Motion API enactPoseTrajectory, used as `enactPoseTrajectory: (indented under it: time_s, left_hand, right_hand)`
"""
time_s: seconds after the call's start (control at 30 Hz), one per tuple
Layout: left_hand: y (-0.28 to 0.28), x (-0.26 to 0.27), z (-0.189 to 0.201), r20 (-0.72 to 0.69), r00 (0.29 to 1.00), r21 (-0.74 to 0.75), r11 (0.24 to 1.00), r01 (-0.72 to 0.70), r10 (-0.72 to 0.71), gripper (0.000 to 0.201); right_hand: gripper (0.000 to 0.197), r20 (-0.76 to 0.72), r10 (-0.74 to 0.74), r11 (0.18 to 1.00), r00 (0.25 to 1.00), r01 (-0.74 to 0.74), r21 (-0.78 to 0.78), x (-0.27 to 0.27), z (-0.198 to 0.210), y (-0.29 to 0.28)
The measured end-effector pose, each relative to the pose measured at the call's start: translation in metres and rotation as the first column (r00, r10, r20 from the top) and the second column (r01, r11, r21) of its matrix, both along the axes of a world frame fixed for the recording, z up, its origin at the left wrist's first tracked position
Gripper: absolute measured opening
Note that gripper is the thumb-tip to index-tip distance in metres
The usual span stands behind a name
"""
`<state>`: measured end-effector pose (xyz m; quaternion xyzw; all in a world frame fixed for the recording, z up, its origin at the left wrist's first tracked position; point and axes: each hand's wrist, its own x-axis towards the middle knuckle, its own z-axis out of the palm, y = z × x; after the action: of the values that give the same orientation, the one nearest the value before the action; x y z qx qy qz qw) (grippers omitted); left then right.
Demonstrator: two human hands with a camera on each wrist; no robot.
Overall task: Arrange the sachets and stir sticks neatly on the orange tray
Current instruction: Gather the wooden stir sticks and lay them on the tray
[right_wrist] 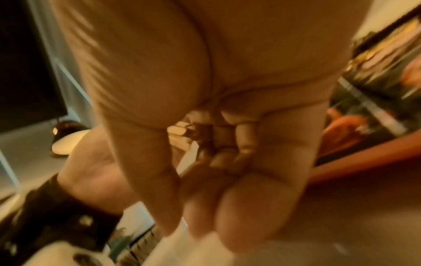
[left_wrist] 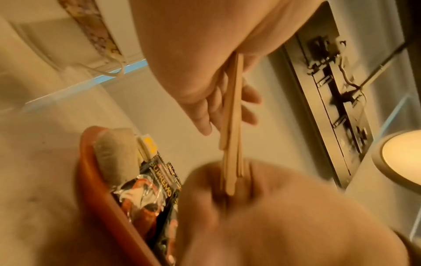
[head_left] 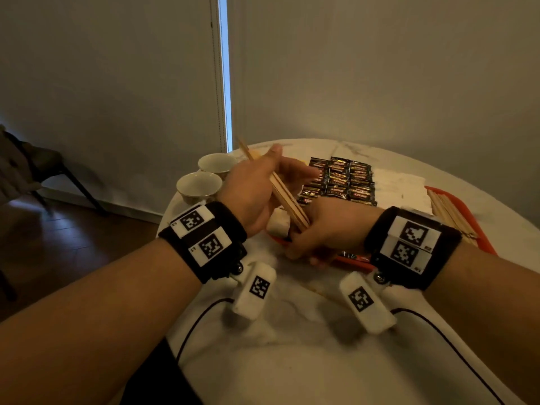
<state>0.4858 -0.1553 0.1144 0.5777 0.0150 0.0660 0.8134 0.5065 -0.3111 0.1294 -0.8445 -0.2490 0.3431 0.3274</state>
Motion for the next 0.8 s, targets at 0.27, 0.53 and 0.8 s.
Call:
enactPoseTrajectory:
  time_s: [0.27,0.53,0.8]
  left_hand:
    - [0.009,-0.003,0.002,-0.154,0.986,-0.238,0.966,-0.102,0.066,0.055]
    - [-0.001,-0.004,-0.004,-0.164,0.986,-0.176,0.984,0.005,-0.034,0.055]
    - [-0.025,-0.005,-0.004,-0.156,0.979,-0.094,0.989,0.117,-0.130,0.057]
  right_hand:
    - [0.024,0.208,0.271,0.815,0.940,-0.109,-0.569,-0.014,-0.009,-0.011]
    - [0.017,0.349,0.327,0.824,0.878,-0.083,-0.561,-0.018,-0.001,-0.006]
    - [0.006,0.232,-0.320,0.862,0.918,0.181,0.474,0.003,0.036,-0.020]
